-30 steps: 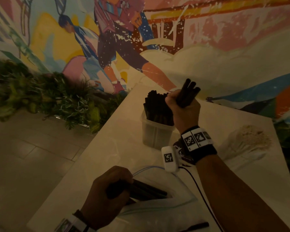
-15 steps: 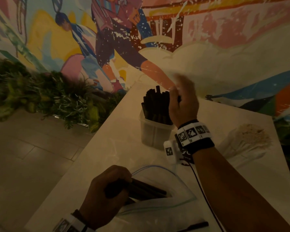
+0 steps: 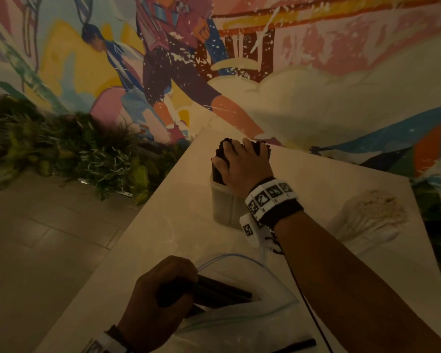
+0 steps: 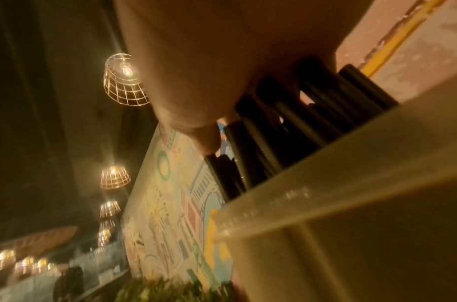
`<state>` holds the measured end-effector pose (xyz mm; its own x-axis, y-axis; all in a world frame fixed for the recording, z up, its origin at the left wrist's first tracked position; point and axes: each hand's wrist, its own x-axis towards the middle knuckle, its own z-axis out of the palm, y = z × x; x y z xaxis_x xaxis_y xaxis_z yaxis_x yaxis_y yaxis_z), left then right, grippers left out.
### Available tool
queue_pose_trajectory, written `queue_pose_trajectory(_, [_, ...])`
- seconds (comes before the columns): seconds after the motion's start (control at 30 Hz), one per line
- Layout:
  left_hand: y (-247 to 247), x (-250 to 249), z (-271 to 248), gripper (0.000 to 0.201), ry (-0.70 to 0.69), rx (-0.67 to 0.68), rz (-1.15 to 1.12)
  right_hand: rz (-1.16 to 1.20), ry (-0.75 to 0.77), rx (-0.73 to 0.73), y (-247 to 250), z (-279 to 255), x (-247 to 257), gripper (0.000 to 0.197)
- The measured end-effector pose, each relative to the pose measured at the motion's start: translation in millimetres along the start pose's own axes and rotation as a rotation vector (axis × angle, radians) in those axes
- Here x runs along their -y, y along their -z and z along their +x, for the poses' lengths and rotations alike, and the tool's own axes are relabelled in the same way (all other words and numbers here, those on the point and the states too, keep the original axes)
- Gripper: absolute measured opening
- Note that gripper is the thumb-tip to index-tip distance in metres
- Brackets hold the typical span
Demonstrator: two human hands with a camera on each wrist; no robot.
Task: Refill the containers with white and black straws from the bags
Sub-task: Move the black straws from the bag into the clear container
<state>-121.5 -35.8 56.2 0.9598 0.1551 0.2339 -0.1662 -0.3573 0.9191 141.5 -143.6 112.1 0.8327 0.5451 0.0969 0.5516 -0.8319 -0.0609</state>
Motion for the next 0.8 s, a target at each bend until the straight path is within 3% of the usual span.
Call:
queue_pose_trajectory(0.23, [2,-4,3,0.018,-0.005,0.039,0.018,0.047,-0.009,0.032,5,-2,-1,0.055])
queue_pose_trajectory(0.37, [4,-4,4,0.018,-0.008,0.044,0.045,0.342,0.023,-0.411,33,-32,2,0.05])
queue_pose_trajectory(0.43, [4,-4,4,0.017,0.007,0.052,0.065,0.608,0.042,-0.511,47,-58,8,0.04])
queue_pose_trajectory(0.53, [5,-9,6,0.018,0.016,0.069,0.103,0.945,0.058,-0.299,60,-106,18,0.033])
queue_pose_trajectory(0.67, [6,-12,8,0.023,0.032,0.124,0.149,0.871,0.143,0.293,36,-161,21,0.055])
queue_pose_trajectory(0.73, [5,-11,9,0.033,0.052,0.135,0.155,0.813,0.156,0.422,8,-180,22,0.073])
queue_pose_trajectory(0.8, [1,-13,9,0.048,0.048,0.114,0.177,0.865,0.133,0.446,-16,-194,29,0.085])
